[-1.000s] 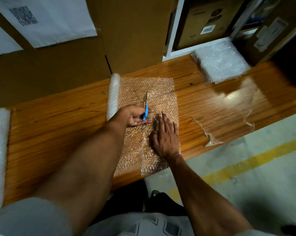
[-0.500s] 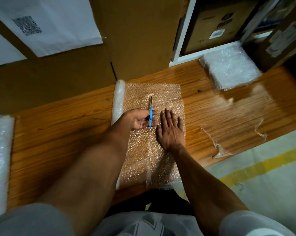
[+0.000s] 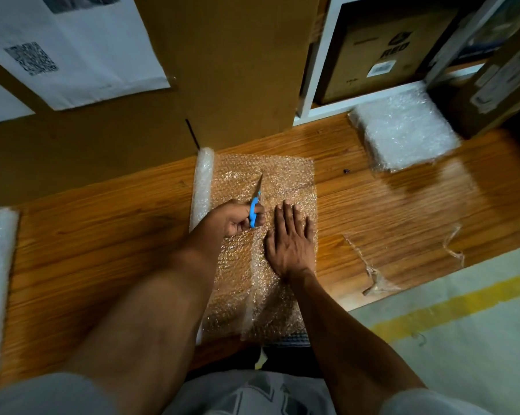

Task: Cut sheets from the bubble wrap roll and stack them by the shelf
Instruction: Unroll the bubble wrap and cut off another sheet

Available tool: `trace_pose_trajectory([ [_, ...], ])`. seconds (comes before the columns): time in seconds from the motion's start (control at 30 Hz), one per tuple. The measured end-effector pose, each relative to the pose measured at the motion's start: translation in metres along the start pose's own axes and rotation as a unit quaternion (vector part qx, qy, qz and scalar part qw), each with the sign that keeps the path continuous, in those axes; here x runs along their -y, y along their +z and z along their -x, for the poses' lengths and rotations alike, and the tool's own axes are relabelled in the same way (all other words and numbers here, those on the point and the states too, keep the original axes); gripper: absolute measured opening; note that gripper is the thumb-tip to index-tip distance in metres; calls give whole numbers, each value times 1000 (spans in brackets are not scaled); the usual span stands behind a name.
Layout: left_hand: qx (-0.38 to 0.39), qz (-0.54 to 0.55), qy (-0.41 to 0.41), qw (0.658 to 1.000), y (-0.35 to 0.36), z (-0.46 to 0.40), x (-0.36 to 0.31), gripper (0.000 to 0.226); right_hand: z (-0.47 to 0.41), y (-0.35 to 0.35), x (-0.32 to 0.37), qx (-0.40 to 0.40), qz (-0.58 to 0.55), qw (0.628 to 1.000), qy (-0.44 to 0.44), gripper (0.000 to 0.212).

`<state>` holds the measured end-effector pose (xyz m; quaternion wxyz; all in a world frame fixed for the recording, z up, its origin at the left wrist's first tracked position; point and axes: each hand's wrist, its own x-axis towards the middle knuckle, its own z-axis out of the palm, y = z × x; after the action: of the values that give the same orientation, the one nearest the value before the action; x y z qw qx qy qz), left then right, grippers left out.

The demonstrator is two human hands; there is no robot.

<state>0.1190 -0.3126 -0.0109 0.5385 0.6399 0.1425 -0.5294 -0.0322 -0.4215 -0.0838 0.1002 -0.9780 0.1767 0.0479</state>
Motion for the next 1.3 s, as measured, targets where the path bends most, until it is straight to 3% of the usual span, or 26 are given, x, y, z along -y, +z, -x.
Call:
trace_pose_trajectory([
  [0.23,32,12,-22,999,-7,7,-4,19,1,-4,-2,9,-4,1000,-1,73],
  [0.47,117,-27,-71,990,-13,28,-5,47,-5,-13,-13,14,-24,1000,6,75],
  [0.8,134,-36,-100,985,-9,19,2,77,-11,-10,-25,1,-29,1000,1,76],
  [1.07,157,28,-89,983,-9,17,-4,56,-14,-11,-29,-10,-45,999,2,74],
  [1.3,183,17,-101,978,-13,18,2,76,-14,-11,-31,-19,-60,998,4,72],
])
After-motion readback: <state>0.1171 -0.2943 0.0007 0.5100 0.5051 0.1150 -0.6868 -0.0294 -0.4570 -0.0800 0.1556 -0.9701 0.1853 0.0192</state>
